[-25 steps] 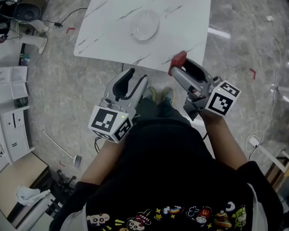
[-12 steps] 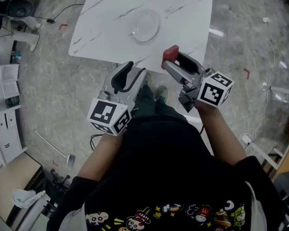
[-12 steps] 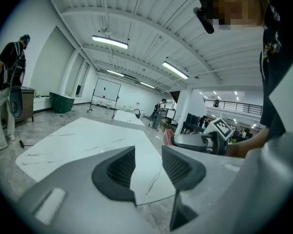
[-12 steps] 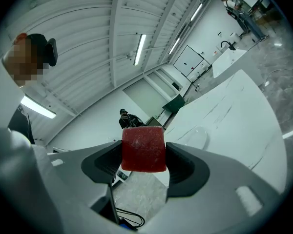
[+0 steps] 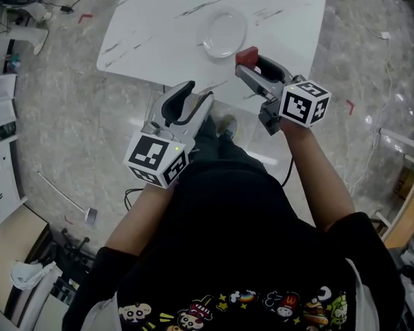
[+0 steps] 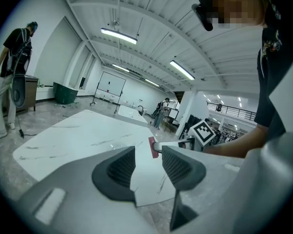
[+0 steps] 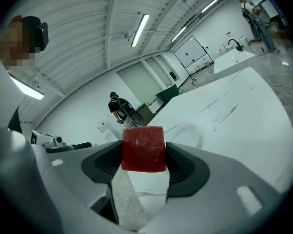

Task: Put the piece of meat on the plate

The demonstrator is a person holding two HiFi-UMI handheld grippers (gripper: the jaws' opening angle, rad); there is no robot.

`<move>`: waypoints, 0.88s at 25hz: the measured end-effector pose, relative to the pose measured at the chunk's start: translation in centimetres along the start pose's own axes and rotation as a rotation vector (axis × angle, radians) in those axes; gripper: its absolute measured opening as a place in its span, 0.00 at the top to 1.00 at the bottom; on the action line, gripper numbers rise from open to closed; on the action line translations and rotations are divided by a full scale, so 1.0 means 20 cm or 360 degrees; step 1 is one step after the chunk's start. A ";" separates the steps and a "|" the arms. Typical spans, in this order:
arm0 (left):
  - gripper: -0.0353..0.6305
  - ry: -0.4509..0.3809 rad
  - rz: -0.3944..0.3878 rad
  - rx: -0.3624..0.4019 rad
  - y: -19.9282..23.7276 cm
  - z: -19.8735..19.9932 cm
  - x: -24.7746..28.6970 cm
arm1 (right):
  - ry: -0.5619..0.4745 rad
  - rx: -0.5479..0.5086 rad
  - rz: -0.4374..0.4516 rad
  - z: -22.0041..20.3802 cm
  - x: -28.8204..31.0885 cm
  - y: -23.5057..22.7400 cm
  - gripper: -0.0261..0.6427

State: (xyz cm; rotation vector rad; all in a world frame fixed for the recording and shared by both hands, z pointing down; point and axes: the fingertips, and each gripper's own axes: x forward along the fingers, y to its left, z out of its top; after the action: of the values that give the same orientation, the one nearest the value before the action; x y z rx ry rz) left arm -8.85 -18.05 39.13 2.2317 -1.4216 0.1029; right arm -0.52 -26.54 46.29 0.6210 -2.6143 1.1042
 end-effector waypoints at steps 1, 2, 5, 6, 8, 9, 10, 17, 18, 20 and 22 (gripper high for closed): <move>0.52 0.0004 0.0003 -0.0012 0.04 0.00 0.01 | 0.0025 -0.0011 -0.0015 0.00 0.05 -0.04 0.51; 0.52 0.0009 0.0006 -0.0023 0.07 0.00 0.01 | 0.0049 -0.0022 -0.0028 0.01 0.10 -0.07 0.51; 0.52 0.0028 0.0014 -0.0048 0.15 -0.02 0.01 | 0.0123 -0.0046 -0.0063 0.00 0.23 -0.16 0.51; 0.52 0.0034 0.0016 -0.0051 0.18 -0.02 0.02 | 0.0147 -0.0049 -0.0074 0.00 0.27 -0.18 0.51; 0.52 0.0045 0.0015 -0.0063 0.22 -0.03 0.02 | 0.0189 -0.0055 -0.0095 -0.01 0.35 -0.23 0.51; 0.52 0.0050 0.0014 -0.0072 0.25 -0.03 0.03 | 0.0210 -0.0057 -0.0106 -0.02 0.38 -0.24 0.51; 0.52 0.0055 0.0013 -0.0080 0.28 -0.03 0.03 | 0.0229 -0.0058 -0.0118 -0.02 0.41 -0.26 0.51; 0.52 0.0076 0.0013 -0.0111 0.40 -0.03 0.09 | 0.0345 -0.0123 -0.0192 -0.05 0.52 -0.37 0.51; 0.52 0.0077 0.0011 -0.0115 0.42 -0.02 0.10 | 0.0360 -0.0144 -0.0201 -0.04 0.54 -0.37 0.51; 0.52 0.0080 0.0008 -0.0126 0.45 -0.02 0.10 | 0.0394 -0.0184 -0.0217 -0.04 0.57 -0.39 0.51; 0.52 0.0085 0.0007 -0.0143 0.48 -0.03 0.10 | 0.0438 -0.0219 -0.0232 -0.06 0.60 -0.42 0.51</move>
State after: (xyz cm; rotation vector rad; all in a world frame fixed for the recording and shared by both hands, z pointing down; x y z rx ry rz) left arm -16.16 -22.78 43.70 2.1373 -1.3754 0.0976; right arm -7.04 -34.45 56.73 0.5747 -2.3457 0.8876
